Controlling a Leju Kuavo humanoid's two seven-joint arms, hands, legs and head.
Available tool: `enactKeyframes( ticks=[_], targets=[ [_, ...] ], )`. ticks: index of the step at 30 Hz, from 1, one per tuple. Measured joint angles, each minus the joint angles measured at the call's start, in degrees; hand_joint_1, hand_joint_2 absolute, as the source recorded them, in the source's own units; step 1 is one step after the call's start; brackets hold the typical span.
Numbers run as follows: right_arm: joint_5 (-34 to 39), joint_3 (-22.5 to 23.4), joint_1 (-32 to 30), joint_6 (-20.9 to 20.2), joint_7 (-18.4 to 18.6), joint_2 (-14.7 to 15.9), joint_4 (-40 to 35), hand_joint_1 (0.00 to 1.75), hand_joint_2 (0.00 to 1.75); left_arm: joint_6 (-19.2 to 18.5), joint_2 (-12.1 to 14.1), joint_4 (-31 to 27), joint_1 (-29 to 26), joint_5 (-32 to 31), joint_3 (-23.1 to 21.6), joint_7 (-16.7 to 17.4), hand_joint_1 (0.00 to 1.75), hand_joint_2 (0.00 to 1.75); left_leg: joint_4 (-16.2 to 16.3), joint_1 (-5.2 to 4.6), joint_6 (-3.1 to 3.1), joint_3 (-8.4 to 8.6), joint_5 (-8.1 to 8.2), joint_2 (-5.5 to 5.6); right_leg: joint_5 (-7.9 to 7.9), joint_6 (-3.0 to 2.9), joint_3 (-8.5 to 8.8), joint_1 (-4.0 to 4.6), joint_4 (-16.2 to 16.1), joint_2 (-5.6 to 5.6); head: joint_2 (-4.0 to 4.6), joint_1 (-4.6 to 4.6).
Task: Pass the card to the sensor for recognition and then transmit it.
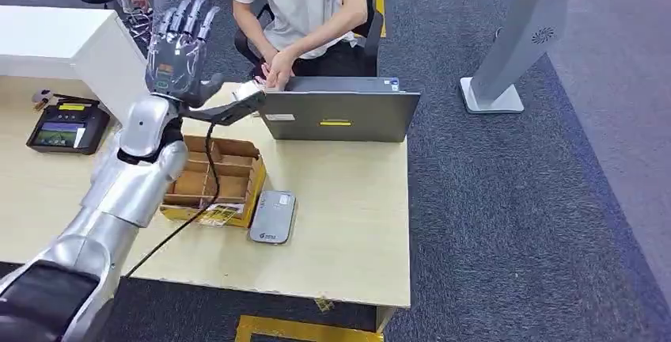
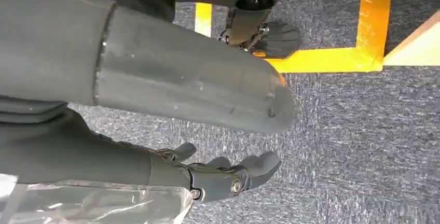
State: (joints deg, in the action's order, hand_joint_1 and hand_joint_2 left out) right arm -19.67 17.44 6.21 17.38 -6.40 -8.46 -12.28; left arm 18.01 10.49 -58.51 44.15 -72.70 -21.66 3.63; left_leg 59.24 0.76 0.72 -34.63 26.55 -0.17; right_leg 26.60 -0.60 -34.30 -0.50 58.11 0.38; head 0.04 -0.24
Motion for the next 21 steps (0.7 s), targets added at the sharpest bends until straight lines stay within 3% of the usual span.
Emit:
enactKeyframes(
  ticks=[6,11,14,21],
  targets=[
    [1.51,1.44,-1.0,0.15,-1.73,0.0,0.02,0.0,0.0,-0.89,3.93,-14.0,-11.3,2.39,-0.11,-0.61,0.0,1.75,-0.07,0.0,0.07,0.06,0.12,-0.15,0.04,-0.03,0.02,0.0,0.0,0.13,0.0,0.0],
    [2.3,3.06,-2.37,0.17,-2.58,0.0,0.15,0.0,0.0,2.01,8.09,-26.3,-27.06,3.83,0.0,-3.52,0.0,1.75,-0.08,0.01,0.1,0.11,0.19,-0.16,0.24,-0.01,0.02,-0.01,-0.01,0.18,0.0,-0.02],
    [2.3,3.59,-2.59,0.17,-2.65,0.0,0.22,0.0,0.0,2.36,9.38,-30.35,-32.88,3.61,0.11,-4.13,0.0,1.75,-0.08,0.01,0.07,0.08,0.22,-0.09,0.27,0.02,0.02,-0.01,-0.02,0.09,0.0,0.0],
    [2.1,4.48,-2.61,0.2,-2.73,0.02,0.24,0.0,0.0,-0.37,10.17,-33.94,-39.68,3.06,0.81,-4.92,0.0,1.75,-0.08,0.01,0.03,0.1,0.24,-0.03,0.26,0.02,0.07,-0.01,-0.02,0.0,0.0,0.0]
  ],
)
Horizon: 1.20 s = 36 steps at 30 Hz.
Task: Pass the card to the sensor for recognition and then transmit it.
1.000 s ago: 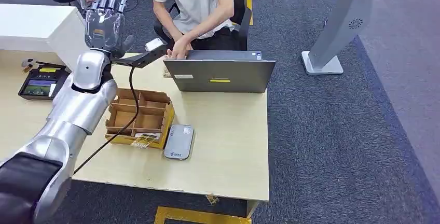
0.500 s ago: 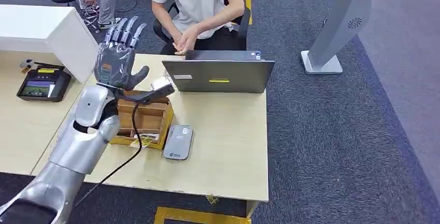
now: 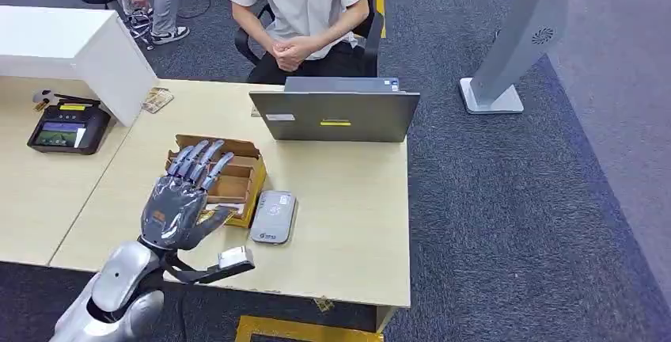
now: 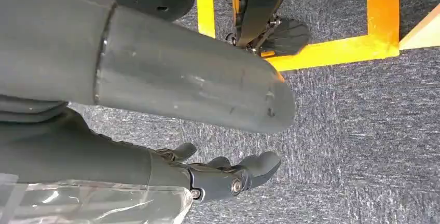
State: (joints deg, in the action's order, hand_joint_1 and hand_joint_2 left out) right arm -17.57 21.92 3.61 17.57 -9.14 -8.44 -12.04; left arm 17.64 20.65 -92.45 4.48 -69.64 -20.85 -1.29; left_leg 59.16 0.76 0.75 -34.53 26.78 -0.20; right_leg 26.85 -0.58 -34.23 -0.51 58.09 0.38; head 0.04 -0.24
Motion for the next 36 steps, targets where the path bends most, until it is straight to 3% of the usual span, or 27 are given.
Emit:
enactKeyframes(
  ticks=[7,12,16,36],
  targets=[
    [-0.31,0.46,0.01,0.04,0.0,0.0,0.02,0.0,0.0,-1.74,-0.41,0.07,-1.61,-0.26,0.59,0.0,0.0,1.75,0.0,0.0,0.0,0.01,-0.01,0.04,-0.02,-0.01,0.01,0.0,0.01,-0.05,0.0,-0.02],
    [-0.28,1.0,-0.01,0.09,-0.13,0.0,0.02,0.0,0.0,-7.42,-1.18,0.92,-1.55,0.2,0.63,2.18,0.0,1.75,0.01,0.0,0.0,0.01,0.0,0.04,-0.02,-0.01,0.0,0.0,0.0,-0.04,0.0,-0.02],
    [-0.22,1.42,-0.02,0.15,-0.26,0.0,0.02,0.0,0.0,-9.79,-2.08,2.31,-1.08,0.04,0.63,3.26,0.0,1.75,0.01,0.0,0.0,0.02,0.0,0.04,-0.02,-0.01,0.0,0.0,0.0,-0.05,0.0,-0.02],
    [-0.52,2.25,-0.08,0.17,-0.24,0.0,0.07,0.0,0.0,-11.89,-4.22,8.0,1.18,0.13,0.63,5.05,0.0,1.75,0.01,0.0,0.0,0.02,0.0,0.03,-0.02,-0.01,0.0,0.0,0.0,-0.04,0.0,-0.02]
  ],
)
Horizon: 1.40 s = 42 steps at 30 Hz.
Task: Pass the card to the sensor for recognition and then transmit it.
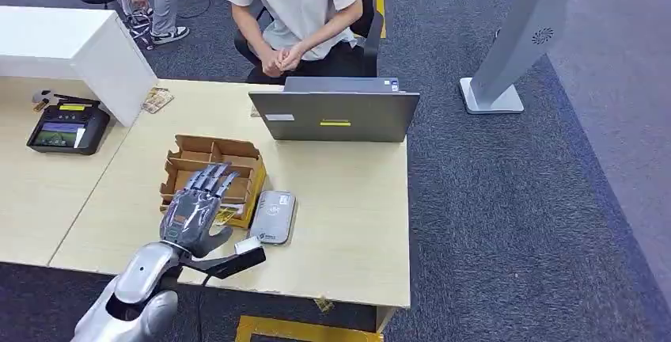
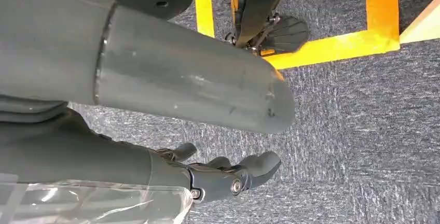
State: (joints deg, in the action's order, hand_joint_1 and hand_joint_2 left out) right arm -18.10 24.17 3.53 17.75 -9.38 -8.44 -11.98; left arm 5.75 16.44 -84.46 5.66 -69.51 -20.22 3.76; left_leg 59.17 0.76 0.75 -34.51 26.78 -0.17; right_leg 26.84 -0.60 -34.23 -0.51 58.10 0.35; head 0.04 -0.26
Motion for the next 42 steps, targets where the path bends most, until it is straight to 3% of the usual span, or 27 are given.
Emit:
enactKeyframes(
  ticks=[18,42],
  targets=[
    [-1.01,0.31,-0.06,0.0,0.15,0.0,0.09,0.0,0.0,-0.28,0.59,1.33,0.17,-0.2,0.39,2.91,0.0,1.75,0.0,0.0,0.0,-0.01,0.0,0.01,0.0,0.0,0.01,0.0,0.0,0.0,0.0,0.0],
    [-1.83,1.03,-0.22,-0.02,0.17,0.0,0.09,0.0,0.0,-0.96,0.72,1.4,0.26,-0.07,1.09,2.91,0.0,1.75,0.0,0.0,0.0,0.0,0.0,0.0,0.0,0.0,0.01,0.0,0.0,0.0,0.0,0.0]
  ],
)
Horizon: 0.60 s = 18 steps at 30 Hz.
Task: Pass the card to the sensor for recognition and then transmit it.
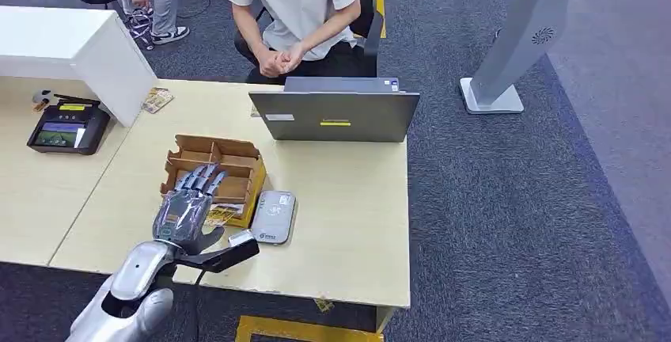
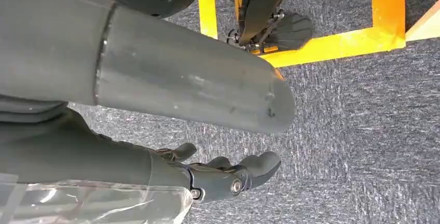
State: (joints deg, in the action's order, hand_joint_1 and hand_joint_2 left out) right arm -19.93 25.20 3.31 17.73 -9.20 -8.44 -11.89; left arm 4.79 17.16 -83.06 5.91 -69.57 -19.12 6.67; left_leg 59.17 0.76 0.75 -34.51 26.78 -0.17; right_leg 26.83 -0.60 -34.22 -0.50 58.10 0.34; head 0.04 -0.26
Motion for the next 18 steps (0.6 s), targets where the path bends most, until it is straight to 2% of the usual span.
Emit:
enactKeyframes(
  ticks=[10,13,18],
  targets=[
    [-0.13,0.02,0.0,0.0,0.0,0.0,0.0,0.0,0.0,-0.02,-0.17,0.24,0.34,0.0,0.04,0.28,0.0,1.75,0.0,0.0,0.0,0.0,0.0,0.0,0.0,0.0,0.0,0.0,0.0,0.0,0.0,0.0],
    [-0.61,0.24,0.0,0.0,0.17,0.0,0.0,0.0,0.0,0.02,-0.48,0.24,0.34,-1.51,0.15,2.32,0.0,1.75,0.0,0.0,0.0,0.0,0.0,0.0,0.0,0.0,0.0,0.0,0.0,0.0,0.0,0.0],
    [-0.66,0.52,-0.01,0.0,0.17,0.0,0.0,0.0,0.0,0.02,-0.66,0.24,0.34,-1.57,0.2,2.34,0.0,1.75,0.0,0.0,0.0,0.0,0.0,0.0,0.0,0.0,0.0,0.0,0.0,0.0,0.0,0.0]
  ],
)
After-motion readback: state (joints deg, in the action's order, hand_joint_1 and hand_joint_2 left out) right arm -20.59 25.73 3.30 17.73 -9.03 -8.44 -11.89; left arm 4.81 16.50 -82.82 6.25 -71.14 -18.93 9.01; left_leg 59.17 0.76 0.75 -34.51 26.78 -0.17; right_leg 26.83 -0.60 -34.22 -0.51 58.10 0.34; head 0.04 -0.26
